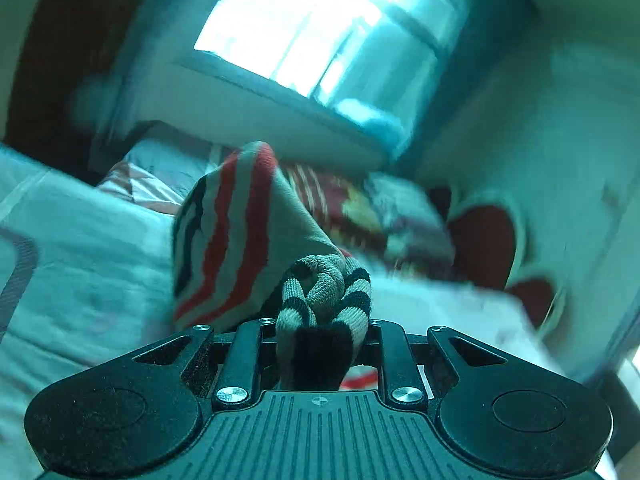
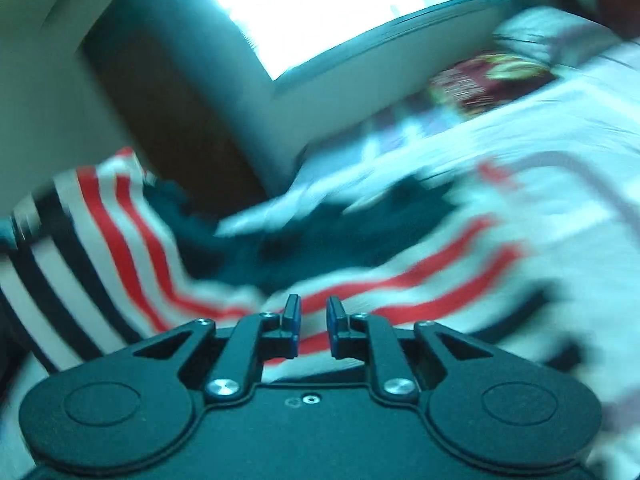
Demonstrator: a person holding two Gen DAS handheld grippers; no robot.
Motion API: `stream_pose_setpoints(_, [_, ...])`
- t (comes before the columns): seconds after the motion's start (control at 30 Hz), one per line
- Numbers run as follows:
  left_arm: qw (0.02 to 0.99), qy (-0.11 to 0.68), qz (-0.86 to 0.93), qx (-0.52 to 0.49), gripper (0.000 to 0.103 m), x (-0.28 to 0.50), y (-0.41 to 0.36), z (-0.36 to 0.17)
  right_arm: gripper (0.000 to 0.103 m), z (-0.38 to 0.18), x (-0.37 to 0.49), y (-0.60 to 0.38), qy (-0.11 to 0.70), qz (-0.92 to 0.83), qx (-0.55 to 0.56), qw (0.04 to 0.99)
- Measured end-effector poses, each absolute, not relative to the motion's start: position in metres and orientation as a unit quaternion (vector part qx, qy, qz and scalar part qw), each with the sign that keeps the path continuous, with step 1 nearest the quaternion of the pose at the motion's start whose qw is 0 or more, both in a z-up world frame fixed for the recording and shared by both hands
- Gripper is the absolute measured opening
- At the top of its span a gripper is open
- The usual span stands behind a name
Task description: Fold small clothes
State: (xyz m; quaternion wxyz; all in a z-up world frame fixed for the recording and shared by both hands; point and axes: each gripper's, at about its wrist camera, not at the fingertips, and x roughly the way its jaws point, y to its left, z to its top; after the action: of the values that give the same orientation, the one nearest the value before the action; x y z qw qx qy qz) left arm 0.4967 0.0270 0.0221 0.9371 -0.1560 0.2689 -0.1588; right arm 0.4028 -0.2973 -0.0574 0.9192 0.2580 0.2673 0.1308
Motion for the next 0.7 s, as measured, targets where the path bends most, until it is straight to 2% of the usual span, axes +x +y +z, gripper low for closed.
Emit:
stream_pose_setpoints(0.03, [0.937, 0.284, -0.161, -0.128, 0.020, 0.501, 0.002, 0.019, 0.016, -0.054, 0.396, -0.319, 0.259, 0.117, 0.284, 0.916])
stream_pose_setpoints(0.1, [0.927, 0.323, -0.169, -0.085, 0.020, 0.508, -0.046, 0.001, 0.026, -0.051, 0.385, -0.357, 0.254, 0.086, 0.324, 0.907])
stream_pose_setpoints(0.13, [0.921, 0.341, -0.172, -0.070, 0.020, 0.508, -0.069, -0.011, 0.027, -0.050, 0.379, -0.373, 0.251, 0.077, 0.336, 0.905])
stream_pose_setpoints(0.17, [0.913, 0.363, -0.178, -0.051, 0.024, 0.511, -0.090, -0.025, 0.033, -0.049, 0.373, -0.387, 0.249, 0.068, 0.349, 0.901])
stream_pose_setpoints(0.2, [0.900, 0.390, -0.191, -0.024, 0.040, 0.514, -0.110, -0.041, 0.042, -0.049, 0.368, -0.398, 0.249, 0.061, 0.360, 0.897])
stream_pose_setpoints(0.23, [0.893, 0.405, -0.197, -0.008, 0.046, 0.512, -0.122, -0.049, 0.048, -0.049, 0.362, -0.409, 0.251, 0.057, 0.373, 0.891])
stream_pose_setpoints(0.27, [0.898, 0.390, -0.204, 0.003, 0.061, 0.497, -0.127, -0.043, 0.056, -0.049, 0.357, -0.419, 0.251, 0.058, 0.387, 0.886])
stream_pose_setpoints(0.3, [0.902, 0.369, -0.224, 0.001, 0.069, 0.482, -0.123, -0.033, 0.060, -0.048, 0.352, -0.426, 0.249, 0.060, 0.394, 0.882])
stream_pose_setpoints(0.37, [0.906, 0.348, -0.239, -0.035, 0.069, 0.461, -0.096, -0.007, 0.066, -0.046, 0.345, -0.433, 0.247, 0.070, 0.402, 0.879])
stream_pose_setpoints(0.43, [0.913, 0.316, -0.244, -0.083, 0.069, 0.452, -0.051, 0.015, 0.067, -0.047, 0.345, -0.431, 0.257, 0.096, 0.417, 0.866])
stream_pose_setpoints(0.5, [0.935, 0.292, -0.183, -0.082, 0.069, 0.461, -0.009, 0.023, 0.070, -0.052, 0.351, -0.418, 0.275, 0.133, 0.431, 0.849])
stream_pose_setpoints(0.6, [0.936, 0.319, -0.120, -0.094, 0.069, 0.490, 0.044, 0.002, 0.073, -0.072, 0.365, -0.391, 0.325, 0.180, 0.470, 0.800])
stream_pose_setpoints(0.7, [0.922, 0.362, -0.111, -0.078, 0.069, 0.505, 0.060, -0.027, 0.079, -0.084, 0.375, -0.369, 0.354, 0.194, 0.483, 0.777])
